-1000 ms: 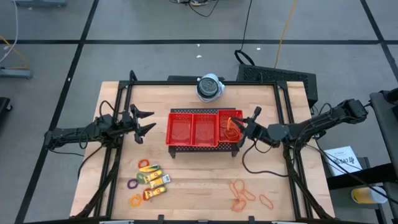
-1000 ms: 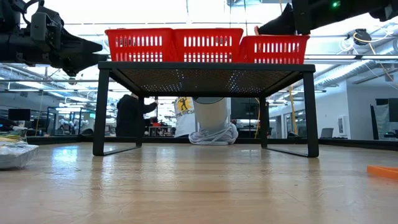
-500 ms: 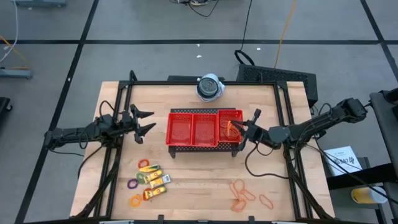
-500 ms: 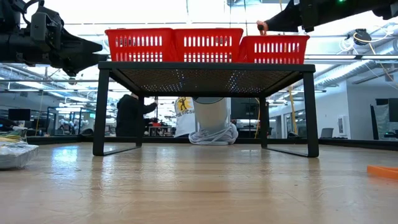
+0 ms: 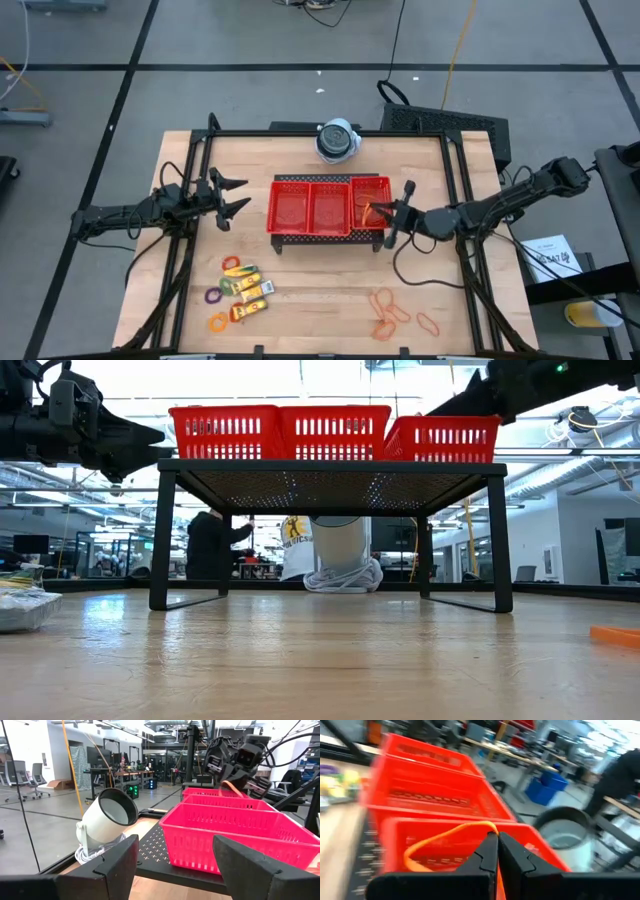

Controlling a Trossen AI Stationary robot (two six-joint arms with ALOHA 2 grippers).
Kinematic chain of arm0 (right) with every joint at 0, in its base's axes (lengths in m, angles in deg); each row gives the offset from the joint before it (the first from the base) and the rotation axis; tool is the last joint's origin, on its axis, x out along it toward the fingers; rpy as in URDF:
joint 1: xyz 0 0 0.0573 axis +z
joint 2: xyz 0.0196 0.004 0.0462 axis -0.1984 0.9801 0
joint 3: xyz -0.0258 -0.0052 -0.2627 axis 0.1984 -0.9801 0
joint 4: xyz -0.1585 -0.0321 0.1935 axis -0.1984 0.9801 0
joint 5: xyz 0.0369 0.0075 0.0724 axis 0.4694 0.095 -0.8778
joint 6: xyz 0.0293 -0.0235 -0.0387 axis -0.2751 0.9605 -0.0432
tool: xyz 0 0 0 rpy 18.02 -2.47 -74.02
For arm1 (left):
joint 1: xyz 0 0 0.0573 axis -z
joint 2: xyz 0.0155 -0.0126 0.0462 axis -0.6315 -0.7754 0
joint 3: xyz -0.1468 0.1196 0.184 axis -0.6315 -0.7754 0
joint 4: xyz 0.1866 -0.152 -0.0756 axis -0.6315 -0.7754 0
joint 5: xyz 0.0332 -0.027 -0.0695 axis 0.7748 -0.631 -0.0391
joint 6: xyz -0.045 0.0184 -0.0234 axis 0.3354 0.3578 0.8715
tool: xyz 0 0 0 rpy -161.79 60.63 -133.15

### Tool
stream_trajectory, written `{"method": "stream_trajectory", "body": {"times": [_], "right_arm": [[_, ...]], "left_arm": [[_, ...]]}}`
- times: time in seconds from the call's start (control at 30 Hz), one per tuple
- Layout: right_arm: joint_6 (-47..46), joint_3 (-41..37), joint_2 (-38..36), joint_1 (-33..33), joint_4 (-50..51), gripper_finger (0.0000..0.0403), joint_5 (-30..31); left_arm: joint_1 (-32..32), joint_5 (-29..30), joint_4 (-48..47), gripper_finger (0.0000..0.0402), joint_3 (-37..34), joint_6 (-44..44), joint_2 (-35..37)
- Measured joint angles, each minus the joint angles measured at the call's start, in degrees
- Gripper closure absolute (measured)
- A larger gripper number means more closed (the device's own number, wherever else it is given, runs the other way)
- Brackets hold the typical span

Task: Pick & Place Office Desk Supplies
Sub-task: Put the orange rubber band into the right red bin

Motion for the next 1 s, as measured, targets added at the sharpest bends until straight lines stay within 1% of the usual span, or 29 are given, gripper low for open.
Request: {"method": "stream_trajectory", "body": {"times": [0.1, 0.33, 0.43, 0.67, 0.83, 0.93, 1.0], "right_arm": [[0.0, 0.0, 0.0, 0.6, 0.0, 0.0403, -1.8], [0.0, 0.0, 0.0, 1.4, -0.9, 0.0403, -1.9], [0.1, 0.0, 0.0, 1.4, -0.9, 0.0403, -3.5], [3.6, 0.0, -0.8, 1.4, -3.6, 0.0403, -3.3], [6.5, 0.0, -4.3, 1.4, -4.0, 0.0403, -3.2], [7.3, 0.0, -7.8, 1.4, -0.8, 0.0403, -2.9], [7.5, 0.0, -10.2, 1.4, 2.0, 0.0403, -1.0]], "left_arm": [[0.0, 0.0, 0.0, 0.0135, 0.0, 0.0, 0.0], [0.0, 0.0, 0.0, 0.0135, 0.0, 0.0, 0.0], [0.0, 0.0, 0.0, 0.0135, 0.0, 0.0, 0.0], [0.0, 0.0, 0.0, 0.0135, 0.0, 0.0, 0.0], [0.0, 0.0, 0.0, 0.0135, 0.0, 0.0, 0.0], [0.0, 0.0, 0.0, 0.0135, 0.0, 0.0, 0.0], [0.0, 0.0, 0.0, 0.0135, 0.0, 0.0, 0.0]]}}
